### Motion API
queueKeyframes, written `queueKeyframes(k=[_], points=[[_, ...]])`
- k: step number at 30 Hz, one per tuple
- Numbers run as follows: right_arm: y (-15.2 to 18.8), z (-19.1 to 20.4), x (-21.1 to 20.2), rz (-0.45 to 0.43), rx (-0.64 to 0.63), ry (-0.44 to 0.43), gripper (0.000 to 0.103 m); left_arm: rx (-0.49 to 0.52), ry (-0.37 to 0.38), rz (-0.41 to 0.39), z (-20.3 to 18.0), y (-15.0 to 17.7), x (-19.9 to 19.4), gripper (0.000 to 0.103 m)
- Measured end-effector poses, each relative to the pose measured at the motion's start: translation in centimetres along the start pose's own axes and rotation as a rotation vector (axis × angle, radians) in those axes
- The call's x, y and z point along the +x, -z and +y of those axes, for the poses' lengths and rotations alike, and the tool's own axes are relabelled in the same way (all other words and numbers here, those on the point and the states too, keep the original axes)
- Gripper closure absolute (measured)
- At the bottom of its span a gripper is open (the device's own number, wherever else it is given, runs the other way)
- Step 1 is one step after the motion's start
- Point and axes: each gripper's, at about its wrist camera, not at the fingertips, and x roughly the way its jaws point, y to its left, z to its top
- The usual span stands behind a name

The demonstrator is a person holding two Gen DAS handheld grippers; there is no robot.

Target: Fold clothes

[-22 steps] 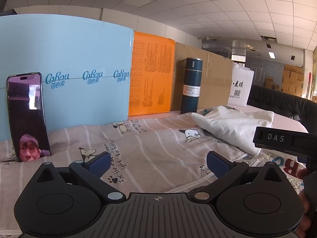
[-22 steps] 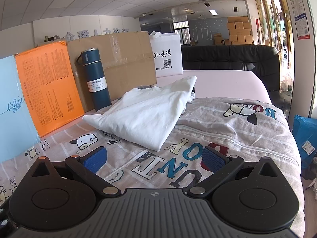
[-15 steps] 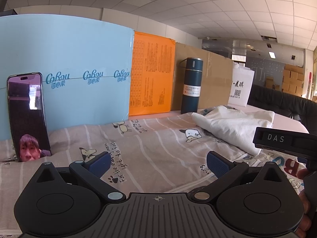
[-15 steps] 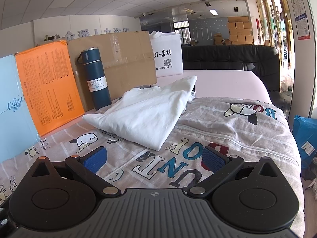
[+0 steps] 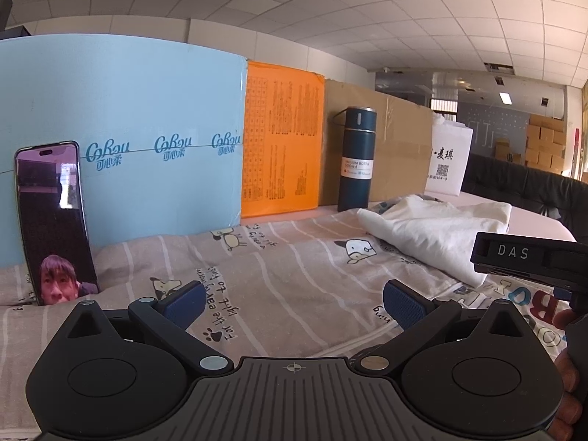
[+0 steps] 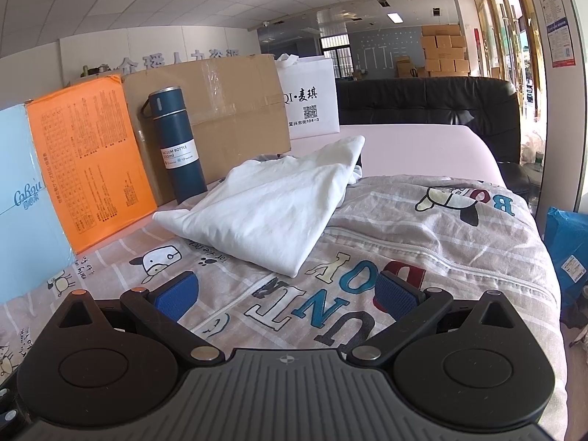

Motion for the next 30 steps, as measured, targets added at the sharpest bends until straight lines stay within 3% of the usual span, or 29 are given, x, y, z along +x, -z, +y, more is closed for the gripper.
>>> queueKeyframes(k=[7, 18, 24, 30], points=[[0.0, -0.3, 0.2, 0.023, 0.020, -0.037, 0.000, 0.021, -0.026, -0.005, -0.4, -0.4, -0.6, 0.000], [0.5, -0.1, 0.0, 0.029, 0.015, -0.099, 0.000, 0.037, -0.128, -0.040, -0.8, -0.7, -2.5, 0.000], [0.9, -0.4, -0.8, -0.027, 0.037, -0.200, 0.000, 0.016, -0.177, -0.058, -0.6, -0.7, -4.7, 0.000], [1.0, -0.8, -1.8, -0.096, 0.020, -0.402, 0.000, -0.005, -0.232, -0.096, 0.4, -1.1, -7.2, 0.000]])
